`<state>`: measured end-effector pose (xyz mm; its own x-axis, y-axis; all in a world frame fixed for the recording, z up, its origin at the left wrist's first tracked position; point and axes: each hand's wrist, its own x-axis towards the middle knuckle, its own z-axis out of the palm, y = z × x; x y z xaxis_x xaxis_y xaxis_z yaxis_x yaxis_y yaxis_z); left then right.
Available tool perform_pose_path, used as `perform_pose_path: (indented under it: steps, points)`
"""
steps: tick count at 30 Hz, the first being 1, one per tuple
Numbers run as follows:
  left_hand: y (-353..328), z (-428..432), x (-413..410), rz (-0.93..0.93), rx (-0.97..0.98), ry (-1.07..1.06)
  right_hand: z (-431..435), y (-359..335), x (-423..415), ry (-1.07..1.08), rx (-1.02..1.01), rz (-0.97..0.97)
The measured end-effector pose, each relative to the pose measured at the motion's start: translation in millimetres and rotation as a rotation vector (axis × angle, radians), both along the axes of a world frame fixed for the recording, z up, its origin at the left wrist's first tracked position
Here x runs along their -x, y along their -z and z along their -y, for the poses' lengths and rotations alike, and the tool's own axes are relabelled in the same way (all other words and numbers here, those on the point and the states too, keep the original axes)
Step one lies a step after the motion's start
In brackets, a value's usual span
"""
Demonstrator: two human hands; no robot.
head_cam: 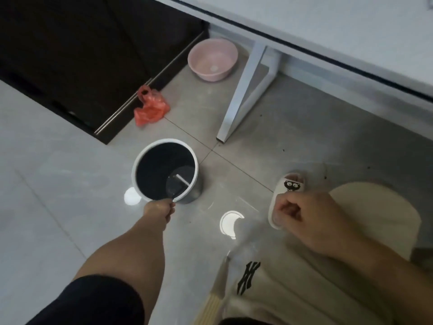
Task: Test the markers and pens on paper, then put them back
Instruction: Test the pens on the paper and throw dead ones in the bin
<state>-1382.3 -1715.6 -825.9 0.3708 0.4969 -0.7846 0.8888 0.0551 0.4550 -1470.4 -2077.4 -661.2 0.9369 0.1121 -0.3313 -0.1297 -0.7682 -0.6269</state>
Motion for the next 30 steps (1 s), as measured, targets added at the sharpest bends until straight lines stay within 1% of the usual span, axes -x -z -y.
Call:
perform_pose_path:
  steps: [5, 9, 11, 13, 15, 20, 22, 25, 27, 30]
  points:
    - [19.4, 6.5, -16.4, -0.034, -0.059, 0.089, 9.0, 9.0, -5.3, 0.076, -0.02, -0.033]
    - [21.6, 13.1, -13.5, -0.042, -0.081, 0.149, 13.1, 9.6, -5.9, 0.088, -0.044, -0.04]
    - [14.4, 23.3, -10.7, -0.021, -0.114, 0.272, 15.1, 7.6, -5.3, 0.086, -0.042, -0.032]
    - [3.0, 37.1, -4.6, 0.057, -0.152, 0.433, 16.7, 5.2, -1.7, 0.107, -0.048, -0.004]
    - [-12.0, 51.3, 4.9, 0.157, -0.137, 0.564, 17.7, 2.5, 3.1, 0.134, -0.075, 0.043]
    - [-63.4, 81.5, 27.0, 0.373, -0.09, 0.832, 23.5, -15.0, 23.6, 0.181, -0.123, 0.152]
    - [-92.3, 92.3, 32.8, 0.459, -0.095, 0.899, 29.8, -29.5, 35.8, 0.203, -0.141, 0.174]
    - [-146.9, 110.9, 36.9, 0.594, -0.105, 0.984, 42.0, -62.9, 47.3, 0.222, -0.141, 0.239]
    - [-190.1, 127.9, 36.1, 0.692, -0.092, 1.064, 52.4, -95.1, 49.4, 0.243, -0.146, 0.318]
    - [-257.7, 163.7, 29.1, 0.873, 0.017, 1.11, 74.4, -153.9, 49.8, 0.263, -0.189, 0.489]
